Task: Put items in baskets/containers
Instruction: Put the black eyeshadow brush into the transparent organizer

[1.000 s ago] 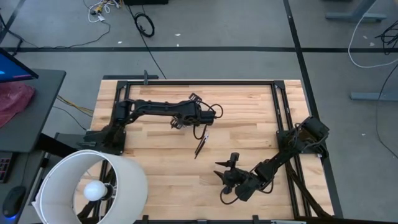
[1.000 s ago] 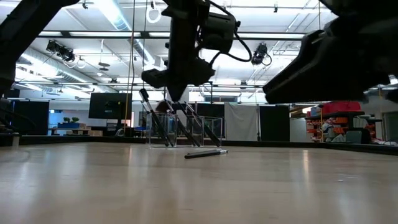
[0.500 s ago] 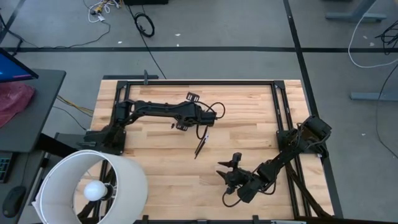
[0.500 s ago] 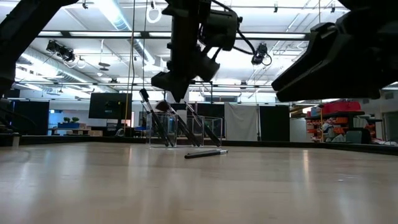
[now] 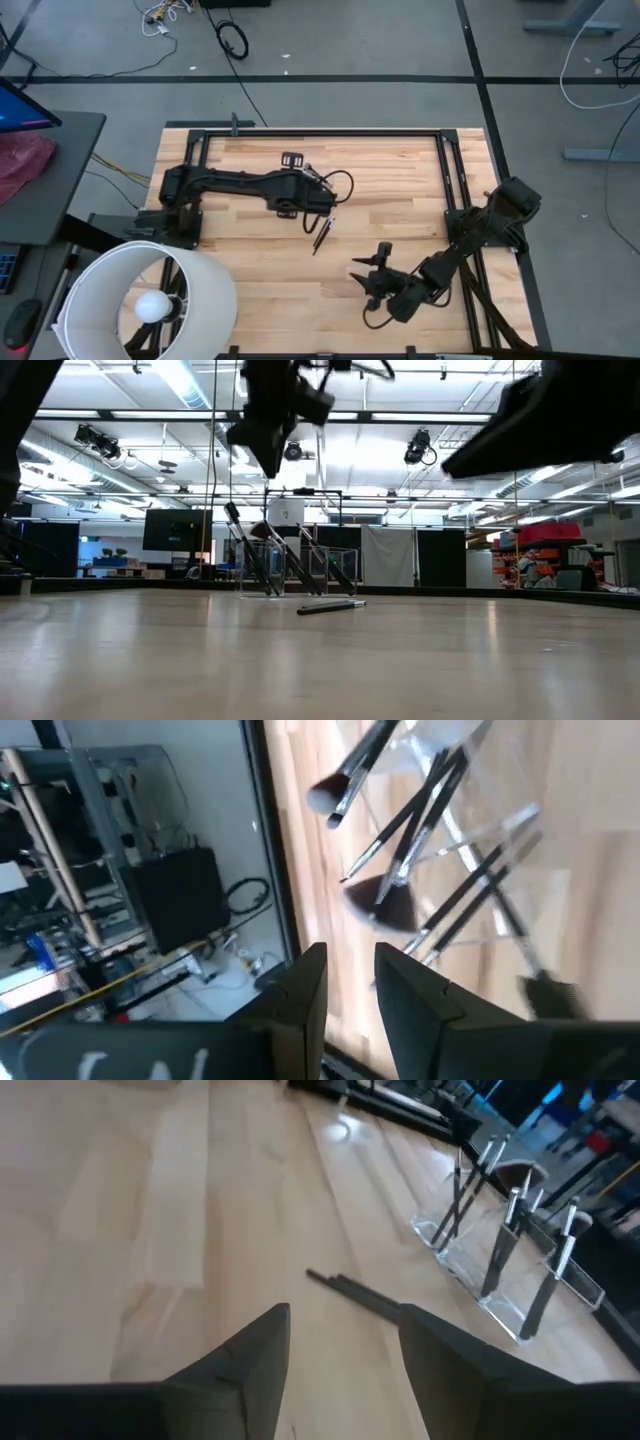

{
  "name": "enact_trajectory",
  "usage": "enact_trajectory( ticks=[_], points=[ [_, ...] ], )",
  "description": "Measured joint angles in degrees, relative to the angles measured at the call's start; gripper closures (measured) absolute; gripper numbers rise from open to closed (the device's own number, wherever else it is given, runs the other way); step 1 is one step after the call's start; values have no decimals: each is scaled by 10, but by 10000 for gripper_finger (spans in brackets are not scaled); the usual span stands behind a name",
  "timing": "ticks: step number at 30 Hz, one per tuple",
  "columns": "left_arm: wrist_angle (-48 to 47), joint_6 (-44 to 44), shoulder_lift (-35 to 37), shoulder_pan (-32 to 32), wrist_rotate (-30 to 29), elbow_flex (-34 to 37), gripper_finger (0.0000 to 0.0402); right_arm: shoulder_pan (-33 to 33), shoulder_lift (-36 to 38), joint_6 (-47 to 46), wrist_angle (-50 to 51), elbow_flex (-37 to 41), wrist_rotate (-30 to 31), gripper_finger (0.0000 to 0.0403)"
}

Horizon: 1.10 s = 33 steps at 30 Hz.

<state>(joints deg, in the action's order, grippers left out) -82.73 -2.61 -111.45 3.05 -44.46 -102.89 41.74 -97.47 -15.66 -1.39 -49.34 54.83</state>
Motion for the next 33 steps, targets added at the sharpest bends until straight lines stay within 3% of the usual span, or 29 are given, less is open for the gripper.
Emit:
enact_trajectory(
  ticks=[6,13,16,21,26,30,33],
  points=[
    [-11,68,41,34,-31,0,312,3,108,-60,149,0,-5,211],
    [20,234,68,91,-35,4,312,5,180,-82,257,0,-4,211],
    [116,233,67,116,-35,36,312,5,180,-56,259,0,-22,211],
    [313,214,65,151,-27,154,312,-3,177,-77,254,0,-113,211],
    [445,236,64,178,-26,270,312,-5,177,-88,262,0,-113,211],
    [498,316,66,187,-28,318,312,-10,177,-40,264,0,-113,211],
    [608,343,62,184,-19,352,312,-33,181,-23,264,0,-112,211]
  ],
)
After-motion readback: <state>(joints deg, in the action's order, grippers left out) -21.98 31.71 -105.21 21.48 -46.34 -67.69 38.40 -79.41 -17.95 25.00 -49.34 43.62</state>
